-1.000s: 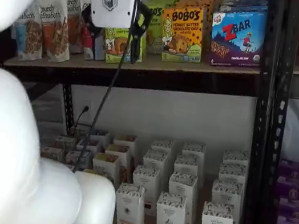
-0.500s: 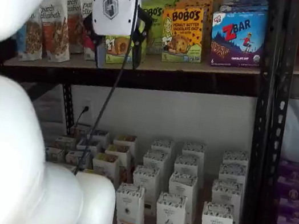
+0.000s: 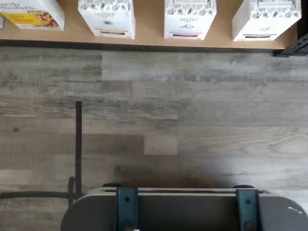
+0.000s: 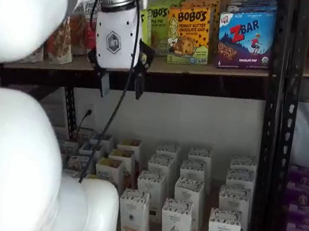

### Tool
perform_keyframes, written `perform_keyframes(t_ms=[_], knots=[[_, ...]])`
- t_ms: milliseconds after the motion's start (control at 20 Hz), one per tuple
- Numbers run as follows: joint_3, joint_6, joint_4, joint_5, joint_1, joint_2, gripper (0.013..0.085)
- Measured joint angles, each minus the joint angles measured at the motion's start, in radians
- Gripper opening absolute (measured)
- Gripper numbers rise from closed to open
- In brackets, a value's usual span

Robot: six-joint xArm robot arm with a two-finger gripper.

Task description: Pick up the white box with a yellow strip in the middle, on the bottom shelf, the fourth box from the left

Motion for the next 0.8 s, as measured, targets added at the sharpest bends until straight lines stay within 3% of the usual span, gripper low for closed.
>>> perform_keyframes(t_ms=[250, 450, 800], knots=[[0.099, 0.049, 0.021, -0.114, 0.048, -0.006, 0.085], [0.169, 0.11, -0.003, -0.216, 0.111, -0.003, 0.085], [0.234, 0.175, -0.021, -0.322, 0.171, 0.081, 0.085]])
